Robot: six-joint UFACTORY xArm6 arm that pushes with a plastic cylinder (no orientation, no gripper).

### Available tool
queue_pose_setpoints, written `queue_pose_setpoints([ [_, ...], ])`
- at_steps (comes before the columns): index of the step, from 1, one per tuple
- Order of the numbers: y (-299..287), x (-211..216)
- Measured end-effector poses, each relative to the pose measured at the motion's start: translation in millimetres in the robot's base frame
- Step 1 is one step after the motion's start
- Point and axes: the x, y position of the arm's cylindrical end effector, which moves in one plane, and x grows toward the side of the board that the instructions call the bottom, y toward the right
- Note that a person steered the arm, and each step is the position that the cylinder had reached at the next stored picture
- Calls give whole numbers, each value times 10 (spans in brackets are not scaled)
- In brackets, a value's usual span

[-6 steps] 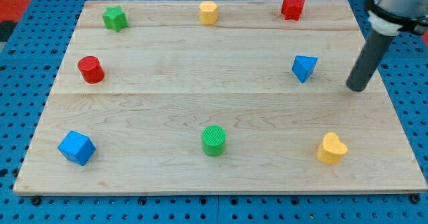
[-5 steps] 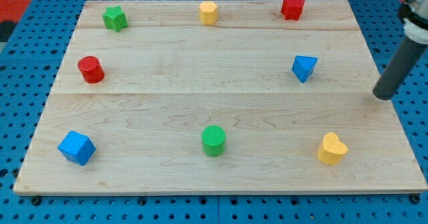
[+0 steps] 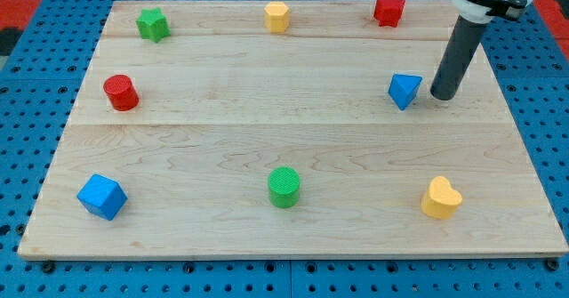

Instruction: Point at the blue triangle

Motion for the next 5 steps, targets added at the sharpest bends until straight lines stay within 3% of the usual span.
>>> queue_pose_setpoints([
  [2,169,-64],
  [5,-82,-186],
])
